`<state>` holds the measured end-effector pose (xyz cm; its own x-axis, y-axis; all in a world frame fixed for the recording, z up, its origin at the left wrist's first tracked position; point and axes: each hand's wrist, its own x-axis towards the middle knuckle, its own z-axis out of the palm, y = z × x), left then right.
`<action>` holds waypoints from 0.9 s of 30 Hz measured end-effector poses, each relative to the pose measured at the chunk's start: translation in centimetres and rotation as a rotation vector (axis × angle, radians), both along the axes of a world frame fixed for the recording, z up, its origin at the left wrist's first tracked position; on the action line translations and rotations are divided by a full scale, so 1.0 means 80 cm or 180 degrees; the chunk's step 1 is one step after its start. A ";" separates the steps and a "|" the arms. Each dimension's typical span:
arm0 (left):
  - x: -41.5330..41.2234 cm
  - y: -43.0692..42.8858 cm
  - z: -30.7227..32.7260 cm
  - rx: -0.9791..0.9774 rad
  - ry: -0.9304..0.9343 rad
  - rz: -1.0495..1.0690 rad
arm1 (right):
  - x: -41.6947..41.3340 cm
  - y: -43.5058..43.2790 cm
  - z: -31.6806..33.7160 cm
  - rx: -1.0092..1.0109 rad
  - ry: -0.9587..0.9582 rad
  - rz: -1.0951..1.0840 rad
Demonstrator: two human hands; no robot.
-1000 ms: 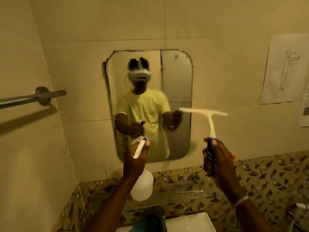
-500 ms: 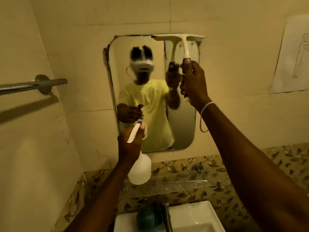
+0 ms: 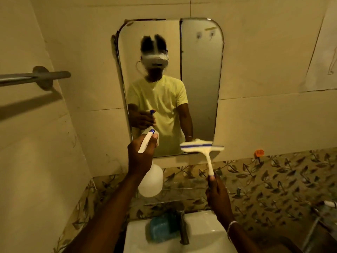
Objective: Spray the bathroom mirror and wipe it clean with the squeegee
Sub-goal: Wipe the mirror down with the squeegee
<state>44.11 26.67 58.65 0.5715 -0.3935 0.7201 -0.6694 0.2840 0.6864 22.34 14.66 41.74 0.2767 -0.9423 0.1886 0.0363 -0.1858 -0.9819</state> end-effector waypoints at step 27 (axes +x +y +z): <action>0.059 0.076 0.011 -0.0334 -0.0312 0.0317 | 0.172 0.015 0.362 -0.1400 -0.0717 0.0591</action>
